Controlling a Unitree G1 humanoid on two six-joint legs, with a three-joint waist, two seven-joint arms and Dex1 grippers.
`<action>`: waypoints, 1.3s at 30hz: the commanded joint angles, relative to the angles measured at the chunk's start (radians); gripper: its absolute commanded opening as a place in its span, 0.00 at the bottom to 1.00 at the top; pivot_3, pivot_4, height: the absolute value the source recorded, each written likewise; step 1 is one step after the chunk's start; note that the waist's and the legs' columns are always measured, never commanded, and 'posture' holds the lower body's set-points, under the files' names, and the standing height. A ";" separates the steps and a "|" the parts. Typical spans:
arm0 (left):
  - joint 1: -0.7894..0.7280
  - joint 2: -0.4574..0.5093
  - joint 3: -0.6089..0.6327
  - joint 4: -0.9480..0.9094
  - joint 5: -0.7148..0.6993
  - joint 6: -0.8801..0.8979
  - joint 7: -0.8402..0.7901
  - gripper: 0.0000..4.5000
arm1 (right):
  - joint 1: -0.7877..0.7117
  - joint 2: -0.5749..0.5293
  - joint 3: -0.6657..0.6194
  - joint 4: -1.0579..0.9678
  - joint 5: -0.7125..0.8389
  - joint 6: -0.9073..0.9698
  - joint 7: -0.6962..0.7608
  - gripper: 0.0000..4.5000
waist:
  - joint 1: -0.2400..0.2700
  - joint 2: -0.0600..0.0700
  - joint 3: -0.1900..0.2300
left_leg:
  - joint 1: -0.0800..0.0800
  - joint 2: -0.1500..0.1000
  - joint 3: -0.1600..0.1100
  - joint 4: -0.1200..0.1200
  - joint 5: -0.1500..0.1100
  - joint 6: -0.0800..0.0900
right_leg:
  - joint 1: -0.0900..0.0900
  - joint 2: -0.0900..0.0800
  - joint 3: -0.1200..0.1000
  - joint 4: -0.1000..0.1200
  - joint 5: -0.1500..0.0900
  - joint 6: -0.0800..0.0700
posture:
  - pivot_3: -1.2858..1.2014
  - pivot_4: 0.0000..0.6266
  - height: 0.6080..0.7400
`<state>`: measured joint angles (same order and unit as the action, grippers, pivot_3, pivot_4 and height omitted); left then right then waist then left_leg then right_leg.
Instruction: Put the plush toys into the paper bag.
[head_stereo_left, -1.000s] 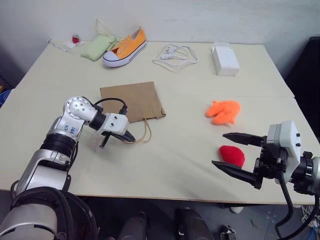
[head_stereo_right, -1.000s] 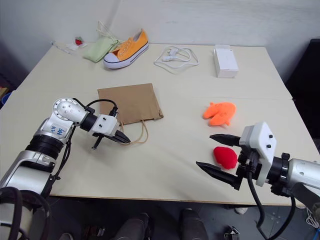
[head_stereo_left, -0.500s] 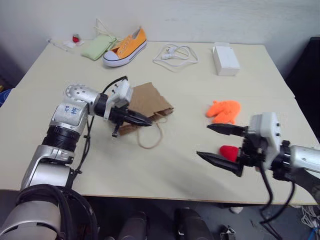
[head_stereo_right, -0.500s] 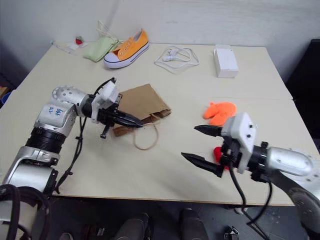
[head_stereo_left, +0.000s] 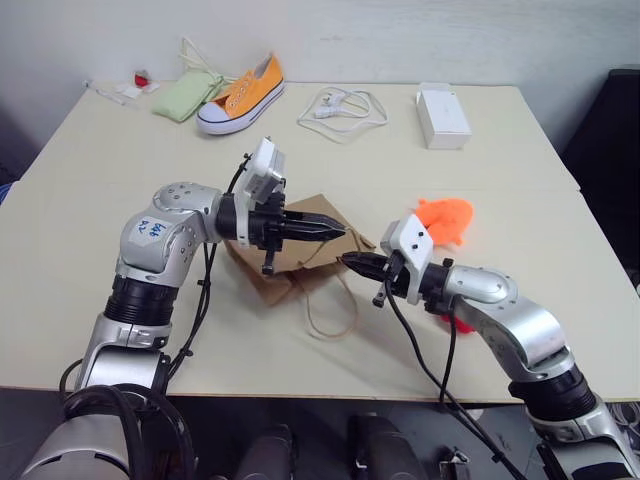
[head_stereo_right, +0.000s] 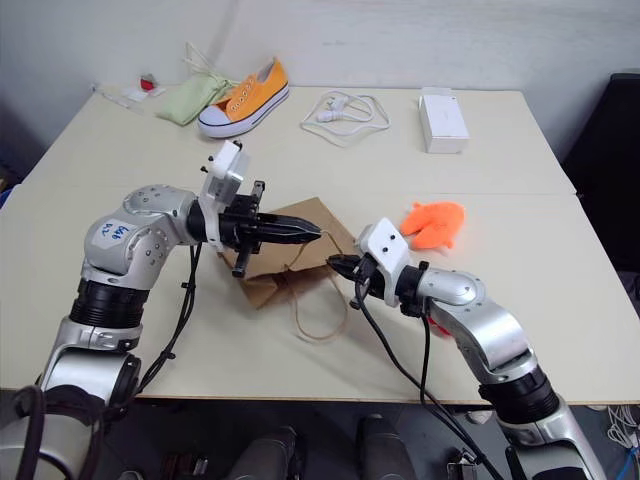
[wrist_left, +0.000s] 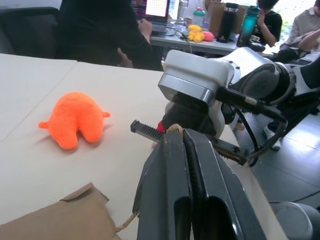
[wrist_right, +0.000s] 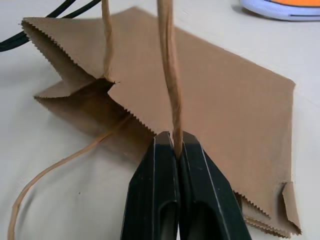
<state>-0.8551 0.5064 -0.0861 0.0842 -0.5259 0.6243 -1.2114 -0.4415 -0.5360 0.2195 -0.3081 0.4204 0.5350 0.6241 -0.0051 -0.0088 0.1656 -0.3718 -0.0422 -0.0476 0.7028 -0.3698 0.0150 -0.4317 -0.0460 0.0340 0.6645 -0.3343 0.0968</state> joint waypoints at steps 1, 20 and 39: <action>0.000 0.007 0.029 -0.041 -0.012 -0.013 0.013 0.00 | -0.007 0.011 -0.071 -0.035 0.013 -0.013 0.000 0.00 | 0.000 0.000 0.000 | 0.000 0.000 0.000 0.000 0.000 0.000 | 0.000 0.000 0.000 0.000 0.000 0.000 | 0.52 0.24 1.00; 0.047 0.028 -0.014 -0.027 0.043 -0.086 -0.016 0.00 | 0.161 -0.070 -0.366 -0.262 0.181 0.118 -0.009 0.53 | 0.008 0.000 0.000 | 0.000 0.000 0.000 -0.001 0.000 0.000 | 0.001 0.000 0.000 -0.001 0.000 0.000 | 0.52 0.24 1.00; -0.076 0.037 0.061 -0.051 -0.042 -0.019 -0.022 0.00 | 0.010 0.071 -0.049 -0.011 -0.020 0.003 0.017 0.00 | -0.005 0.000 0.000 | 0.001 0.000 0.000 -0.002 0.000 -0.001 | 0.000 0.000 0.000 -0.001 0.000 0.000 | 0.52 0.24 1.00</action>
<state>-0.9009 0.5332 -0.0521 0.0827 -0.5369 0.6030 -1.2344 -0.4040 -0.4858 0.1529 -0.3379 0.4181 0.5692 0.6352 -0.0097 -0.0086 0.1655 -0.3707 -0.0425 -0.0476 0.7012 -0.3694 0.0145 -0.4314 -0.0461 0.0341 0.6633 -0.3343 0.0967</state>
